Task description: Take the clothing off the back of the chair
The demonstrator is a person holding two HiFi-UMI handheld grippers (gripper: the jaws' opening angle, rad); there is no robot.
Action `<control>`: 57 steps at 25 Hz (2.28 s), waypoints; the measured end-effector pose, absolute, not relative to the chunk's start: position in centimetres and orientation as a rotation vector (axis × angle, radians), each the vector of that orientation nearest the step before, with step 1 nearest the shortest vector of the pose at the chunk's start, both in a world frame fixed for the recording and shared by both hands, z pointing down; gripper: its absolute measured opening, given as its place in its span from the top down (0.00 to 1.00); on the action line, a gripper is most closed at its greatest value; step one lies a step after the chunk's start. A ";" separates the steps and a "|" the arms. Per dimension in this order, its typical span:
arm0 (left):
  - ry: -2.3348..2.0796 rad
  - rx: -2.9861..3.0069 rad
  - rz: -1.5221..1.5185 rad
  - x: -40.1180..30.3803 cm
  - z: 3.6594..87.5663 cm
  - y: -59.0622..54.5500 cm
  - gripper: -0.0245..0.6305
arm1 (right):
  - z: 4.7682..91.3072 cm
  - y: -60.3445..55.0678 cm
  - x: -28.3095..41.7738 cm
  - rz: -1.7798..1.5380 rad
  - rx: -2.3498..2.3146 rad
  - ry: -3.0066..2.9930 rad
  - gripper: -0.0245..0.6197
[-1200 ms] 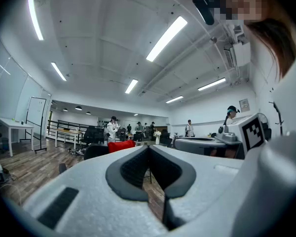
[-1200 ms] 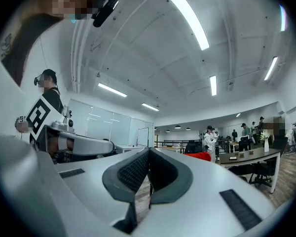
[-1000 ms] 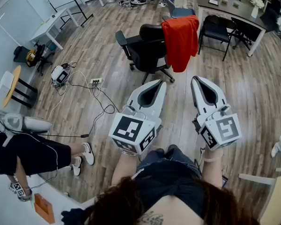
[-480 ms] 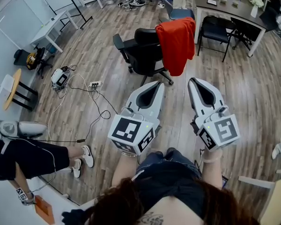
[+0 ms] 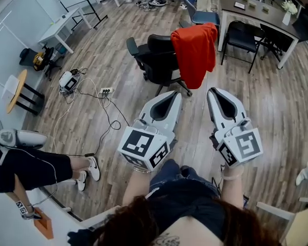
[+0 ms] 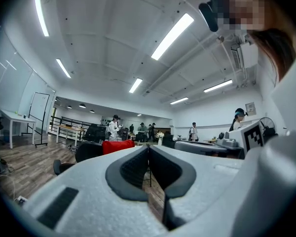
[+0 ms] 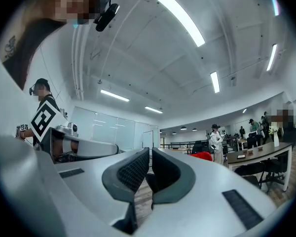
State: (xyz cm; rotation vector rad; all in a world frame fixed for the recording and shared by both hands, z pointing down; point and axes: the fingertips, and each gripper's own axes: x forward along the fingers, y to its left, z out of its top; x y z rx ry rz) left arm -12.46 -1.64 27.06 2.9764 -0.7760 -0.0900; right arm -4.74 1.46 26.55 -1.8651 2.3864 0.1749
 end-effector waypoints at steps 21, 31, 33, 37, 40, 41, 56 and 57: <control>-0.748 2.925 -0.091 -7.3 29.1 -13.1 0.88 | 28.9 -9.3 1.1 0.102 -1.881 2.394 0.91; -0.754 2.872 -0.074 -4.6 30.5 -19.4 0.76 | 28.7 -14.3 5.9 0.106 -1.921 2.352 0.84; -0.748 2.863 -0.062 -4.1 31.0 -20.5 0.73 | 28.8 -15.4 6.6 0.101 -1.926 2.350 0.82; -0.740 2.844 -0.045 -3.2 32.0 -22.4 0.71 | 29.1 -17.1 7.9 0.092 -1.931 2.349 0.79; -0.730 2.832 -0.035 -3.0 32.5 -23.8 0.69 | 29.3 -18.5 8.2 0.086 -1.940 2.346 0.77; -0.727 2.825 -0.031 -3.0 32.8 -24.1 0.68 | 29.4 -18.8 8.3 0.081 -1.942 2.346 0.76; -0.850 2.655 -0.020 -0.4 35.1 -26.6 0.57 | 31.1 -22.1 13.0 -0.053 -1.872 2.461 0.57; -0.865 2.645 -0.026 -0.6 35.4 -26.7 0.57 | 31.4 -22.3 13.1 -0.060 -1.865 2.476 0.56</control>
